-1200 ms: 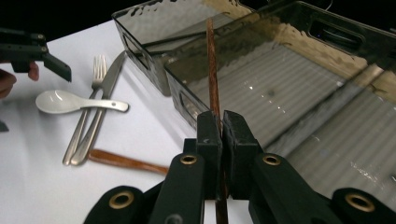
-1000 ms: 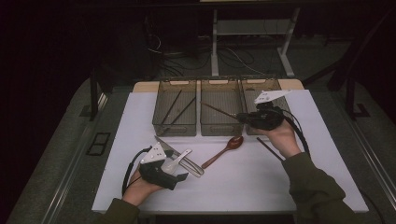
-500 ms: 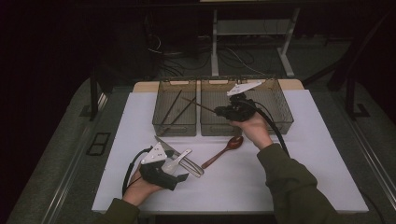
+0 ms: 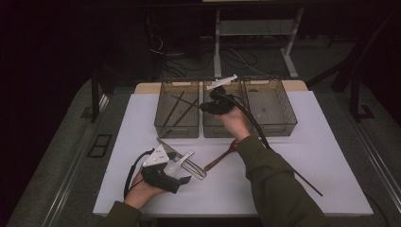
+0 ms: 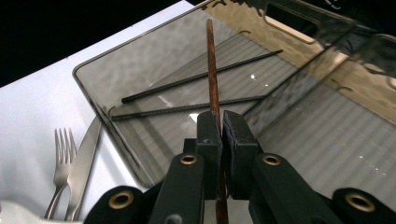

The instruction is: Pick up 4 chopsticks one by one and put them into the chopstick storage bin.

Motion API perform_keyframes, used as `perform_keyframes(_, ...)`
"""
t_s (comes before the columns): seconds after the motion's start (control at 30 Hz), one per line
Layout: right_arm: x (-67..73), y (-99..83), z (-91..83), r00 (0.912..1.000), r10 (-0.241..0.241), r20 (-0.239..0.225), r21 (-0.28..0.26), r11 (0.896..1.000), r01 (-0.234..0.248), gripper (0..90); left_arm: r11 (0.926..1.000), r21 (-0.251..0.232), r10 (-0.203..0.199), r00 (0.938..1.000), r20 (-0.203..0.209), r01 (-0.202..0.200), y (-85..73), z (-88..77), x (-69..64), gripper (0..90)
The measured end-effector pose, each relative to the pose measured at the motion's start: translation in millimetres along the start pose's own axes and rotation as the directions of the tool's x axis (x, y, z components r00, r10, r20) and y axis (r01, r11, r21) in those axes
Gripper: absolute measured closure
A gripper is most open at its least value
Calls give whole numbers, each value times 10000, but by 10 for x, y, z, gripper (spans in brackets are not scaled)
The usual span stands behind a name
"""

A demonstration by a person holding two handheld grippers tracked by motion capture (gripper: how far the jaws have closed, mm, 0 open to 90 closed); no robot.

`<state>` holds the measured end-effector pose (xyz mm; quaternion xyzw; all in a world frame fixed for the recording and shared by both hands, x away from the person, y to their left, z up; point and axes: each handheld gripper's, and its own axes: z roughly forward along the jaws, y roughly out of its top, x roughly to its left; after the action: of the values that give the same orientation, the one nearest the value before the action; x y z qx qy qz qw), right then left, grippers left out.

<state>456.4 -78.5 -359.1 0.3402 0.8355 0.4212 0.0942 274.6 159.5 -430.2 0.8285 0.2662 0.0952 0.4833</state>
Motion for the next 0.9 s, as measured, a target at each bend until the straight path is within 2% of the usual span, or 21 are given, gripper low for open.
perform_keyframes(0.17, 12, 65, 232, 9998, 162, 154, 336, 9993, -167, 851, 10000, 16, 24, 10000, 46, -25, 12, -6, -12, 0)
perform_keyframes(0.4, 38, 139, 457, 9982, 456, 378, 586, 9971, -478, 850, 10000, -21, 61, 9999, 122, -61, 17, 1, -19, 0)
perform_keyframes(0.6, 115, 176, 603, 9985, 347, 425, 841, 9957, -381, 849, 10000, -48, 70, 9999, 147, -69, 24, -1, -24, 0)
perform_keyframes(0.9, 199, 202, 702, 9996, 84, 261, 1094, 9939, -112, 827, 9999, -33, 97, 9998, 172, -96, 30, -2, -32, 0)
